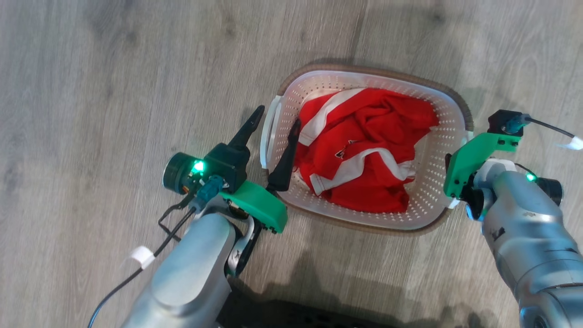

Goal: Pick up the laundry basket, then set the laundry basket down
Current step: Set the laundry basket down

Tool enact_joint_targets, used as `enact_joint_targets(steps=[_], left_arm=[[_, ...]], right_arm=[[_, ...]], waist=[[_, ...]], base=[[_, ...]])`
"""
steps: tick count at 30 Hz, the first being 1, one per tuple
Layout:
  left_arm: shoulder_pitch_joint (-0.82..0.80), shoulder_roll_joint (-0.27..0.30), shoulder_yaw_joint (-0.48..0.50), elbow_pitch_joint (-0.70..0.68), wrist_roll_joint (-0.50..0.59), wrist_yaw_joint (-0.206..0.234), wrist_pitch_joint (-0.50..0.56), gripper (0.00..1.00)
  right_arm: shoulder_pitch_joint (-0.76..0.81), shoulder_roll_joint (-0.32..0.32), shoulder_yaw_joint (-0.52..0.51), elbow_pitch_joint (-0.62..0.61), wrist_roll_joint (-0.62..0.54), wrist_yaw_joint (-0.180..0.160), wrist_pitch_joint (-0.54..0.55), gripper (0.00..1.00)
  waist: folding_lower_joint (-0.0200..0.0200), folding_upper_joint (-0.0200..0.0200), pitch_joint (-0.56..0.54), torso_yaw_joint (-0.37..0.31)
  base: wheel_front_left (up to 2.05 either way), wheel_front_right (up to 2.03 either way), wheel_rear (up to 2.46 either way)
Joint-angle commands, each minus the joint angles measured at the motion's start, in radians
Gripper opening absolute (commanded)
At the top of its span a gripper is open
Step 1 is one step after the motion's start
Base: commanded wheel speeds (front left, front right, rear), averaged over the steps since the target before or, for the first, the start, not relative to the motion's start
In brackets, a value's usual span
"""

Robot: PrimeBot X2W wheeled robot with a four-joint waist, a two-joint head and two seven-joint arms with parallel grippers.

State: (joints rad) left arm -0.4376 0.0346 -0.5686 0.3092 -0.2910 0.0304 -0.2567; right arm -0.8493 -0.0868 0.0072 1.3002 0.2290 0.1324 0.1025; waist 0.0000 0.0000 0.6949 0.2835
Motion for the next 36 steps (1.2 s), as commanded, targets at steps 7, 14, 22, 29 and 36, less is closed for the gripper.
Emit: enact_joint_targets(steps=[7, 14, 22, 29, 36], left_arm=[[0.007, 0.016, 0.041, 0.008, 0.004, -0.002, -0.005, 1.0], [0.045, 0.016, 0.077, 0.048, 0.026, -0.013, -0.005, 1.0], [0.123, 0.016, 0.212, 0.059, 0.076, -0.034, -0.005, 1.0], [0.186, 0.016, 0.337, -0.029, 0.089, -0.064, -0.005, 1.0], [0.249, 0.016, 0.421, -0.173, 0.103, -0.076, -0.005, 1.0]], right_arm=[[0.071, 0.036, 0.03, -0.009, -0.011, -0.002, -0.007, 1.0], [0.143, 0.036, 0.221, -0.109, 0.173, -0.002, 0.012, 1.0], [0.219, 0.036, 0.458, -0.335, 0.387, -0.002, -0.085, 1.0], [0.23, 0.036, 0.494, -0.426, 0.444, -0.002, -0.315, 1.0], [0.281, 0.036, 0.315, -0.616, 0.346, -0.002, -0.364, 1.0]], waist=[[0.0, 0.0, -0.079, -0.017], [0.0, 0.0, -0.209, -0.046], [0.0, 0.0, -0.38, -0.132], [0.0, 0.0, -0.473, -0.197], [0.0, 0.0, -0.534, -0.246]], base=[[0.0, 0.0, 0.0], [0.0, 0.0, 0.0], [0.0, 0.0, 0.0], [0.0, 0.0, 0.0], [0.0, 0.0, 0.0]])
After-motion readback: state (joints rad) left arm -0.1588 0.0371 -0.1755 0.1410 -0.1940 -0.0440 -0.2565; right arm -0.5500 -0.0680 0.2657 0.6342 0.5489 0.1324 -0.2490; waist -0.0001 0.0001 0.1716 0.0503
